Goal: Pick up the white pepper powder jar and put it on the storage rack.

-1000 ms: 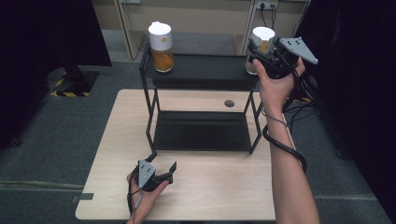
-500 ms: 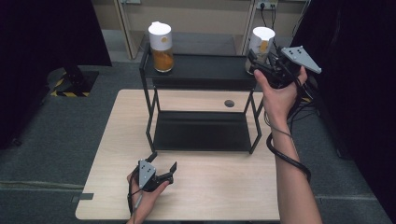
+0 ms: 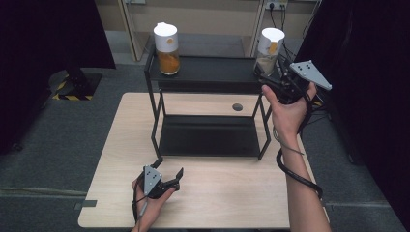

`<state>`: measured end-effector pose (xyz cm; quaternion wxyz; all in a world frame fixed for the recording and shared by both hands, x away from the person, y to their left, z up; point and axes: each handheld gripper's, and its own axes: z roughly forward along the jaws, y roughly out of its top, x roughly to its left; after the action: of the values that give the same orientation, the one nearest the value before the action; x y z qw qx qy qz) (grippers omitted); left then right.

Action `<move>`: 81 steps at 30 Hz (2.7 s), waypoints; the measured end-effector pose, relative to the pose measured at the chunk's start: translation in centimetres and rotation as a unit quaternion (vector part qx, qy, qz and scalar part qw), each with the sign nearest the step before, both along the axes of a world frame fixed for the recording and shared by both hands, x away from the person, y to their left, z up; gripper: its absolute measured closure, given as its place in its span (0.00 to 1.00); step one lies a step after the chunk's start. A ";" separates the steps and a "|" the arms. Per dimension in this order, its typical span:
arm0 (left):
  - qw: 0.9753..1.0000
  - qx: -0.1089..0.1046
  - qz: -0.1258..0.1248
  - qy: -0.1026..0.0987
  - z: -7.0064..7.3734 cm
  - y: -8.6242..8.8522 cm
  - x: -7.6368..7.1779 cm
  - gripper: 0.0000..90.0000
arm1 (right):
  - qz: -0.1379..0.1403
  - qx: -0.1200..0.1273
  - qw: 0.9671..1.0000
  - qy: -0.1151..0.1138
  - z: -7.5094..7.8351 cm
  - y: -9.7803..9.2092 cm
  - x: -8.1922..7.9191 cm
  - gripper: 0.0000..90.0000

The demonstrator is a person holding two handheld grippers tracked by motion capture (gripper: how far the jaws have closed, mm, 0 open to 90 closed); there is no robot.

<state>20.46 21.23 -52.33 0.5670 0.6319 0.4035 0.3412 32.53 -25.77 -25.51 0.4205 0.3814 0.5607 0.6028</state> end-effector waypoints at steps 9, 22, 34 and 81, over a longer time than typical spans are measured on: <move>1.000 0.001 0.000 0.000 0.0 0.0 0.0 0.15 | 0.006 -0.003 1.000 -0.007 -1.2 0.1 -1.0 0.07; 1.000 0.002 -0.001 -0.001 0.0 -0.1 0.0 0.15 | 0.014 -0.007 1.000 -0.002 -2.7 -0.2 -2.1 0.07; 1.000 0.002 0.000 -0.002 0.0 -0.1 -0.1 0.15 | 0.022 -0.012 1.000 0.007 -4.3 -0.4 -2.9 0.07; 1.000 0.001 0.002 -0.004 -0.1 -0.2 -0.1 0.15 | 0.045 -0.031 0.996 0.073 -11.2 -0.8 -4.7 0.06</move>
<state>20.33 21.04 -52.42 0.5674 0.6305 0.4021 0.3448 27.79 -26.56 -36.70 0.3629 0.3856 0.6244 0.5742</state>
